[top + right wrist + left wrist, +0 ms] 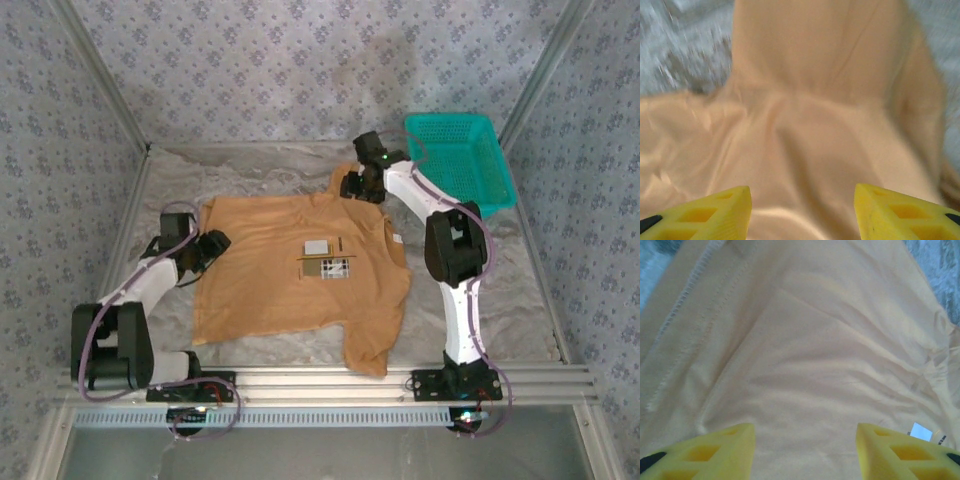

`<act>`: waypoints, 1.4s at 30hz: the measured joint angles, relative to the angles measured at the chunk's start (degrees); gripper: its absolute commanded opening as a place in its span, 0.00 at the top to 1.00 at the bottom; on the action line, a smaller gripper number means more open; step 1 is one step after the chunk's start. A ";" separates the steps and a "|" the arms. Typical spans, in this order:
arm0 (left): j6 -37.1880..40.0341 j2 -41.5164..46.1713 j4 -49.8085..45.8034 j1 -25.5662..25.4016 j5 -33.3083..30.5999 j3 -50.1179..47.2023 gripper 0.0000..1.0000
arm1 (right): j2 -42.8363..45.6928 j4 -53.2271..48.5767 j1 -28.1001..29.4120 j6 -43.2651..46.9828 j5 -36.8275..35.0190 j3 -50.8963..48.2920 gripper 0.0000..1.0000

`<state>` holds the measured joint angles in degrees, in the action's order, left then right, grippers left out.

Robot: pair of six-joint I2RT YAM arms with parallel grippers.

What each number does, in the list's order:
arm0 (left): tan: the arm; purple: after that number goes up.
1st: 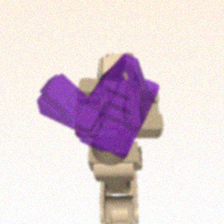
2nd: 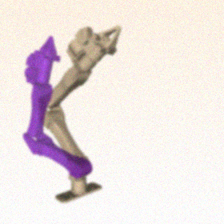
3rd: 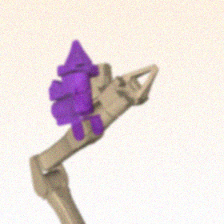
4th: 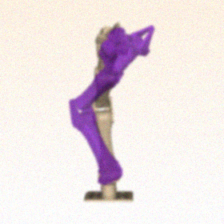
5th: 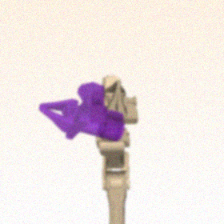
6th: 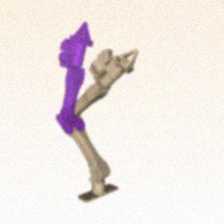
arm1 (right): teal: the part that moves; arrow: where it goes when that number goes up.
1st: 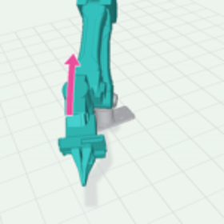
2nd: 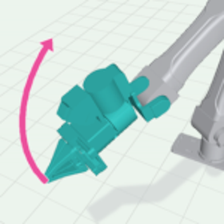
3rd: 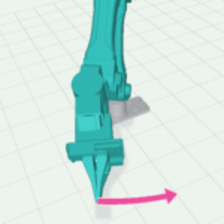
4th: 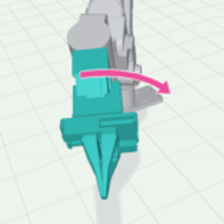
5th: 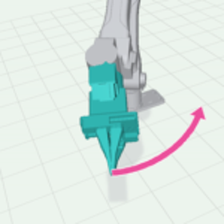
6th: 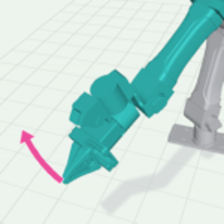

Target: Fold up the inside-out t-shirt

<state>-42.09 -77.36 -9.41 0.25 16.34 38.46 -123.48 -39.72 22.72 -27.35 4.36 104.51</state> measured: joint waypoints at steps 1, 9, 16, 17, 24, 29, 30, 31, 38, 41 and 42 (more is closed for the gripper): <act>0.02 -2.08 0.46 0.00 0.61 0.68 0.43 | 0.44 0.48 0.22 -0.02 0.46 -2.23 0.42; 0.52 -20.52 2.05 0.13 0.39 13.11 0.41 | -3.08 1.38 -3.30 -0.26 2.19 -5.99 0.42; 2.16 -36.22 0.26 0.76 -1.79 33.59 0.37 | -13.46 0.24 -7.69 -0.85 2.51 10.34 0.42; 2.38 -37.51 0.00 0.94 -2.19 35.47 0.37 | -14.73 -0.15 -8.04 -0.94 2.45 12.66 0.42; 3.50 -40.83 -4.09 2.38 -3.15 41.70 0.36 | -19.67 -4.46 -8.74 -1.31 1.86 22.77 0.41; 3.96 -35.87 -3.50 2.36 -3.80 34.56 0.36 | -16.83 -4.85 -8.07 -0.61 0.79 17.49 0.41; 3.91 -33.73 -2.86 2.27 -3.67 31.39 0.36 | -15.06 -4.13 -7.80 -0.24 0.79 13.81 0.41; 3.89 -31.76 -1.86 2.25 -3.48 28.37 0.36 | -12.72 -3.06 -7.45 -0.02 0.76 9.73 0.43; 3.50 -21.94 1.97 2.23 -1.29 14.82 0.36 | 3.19 1.90 -4.28 -0.24 0.09 -16.48 0.48; 3.52 -20.83 1.01 2.23 -1.01 14.21 0.37 | 6.91 0.31 -3.39 -0.31 -2.01 -20.90 0.48; 3.52 -20.70 0.55 2.23 -0.83 14.21 0.37 | 7.43 -0.59 -3.28 -0.28 -2.97 -20.96 0.48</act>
<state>-38.57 -98.06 -8.86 2.48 15.51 52.66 -116.05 -40.32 19.44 -27.64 1.39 83.55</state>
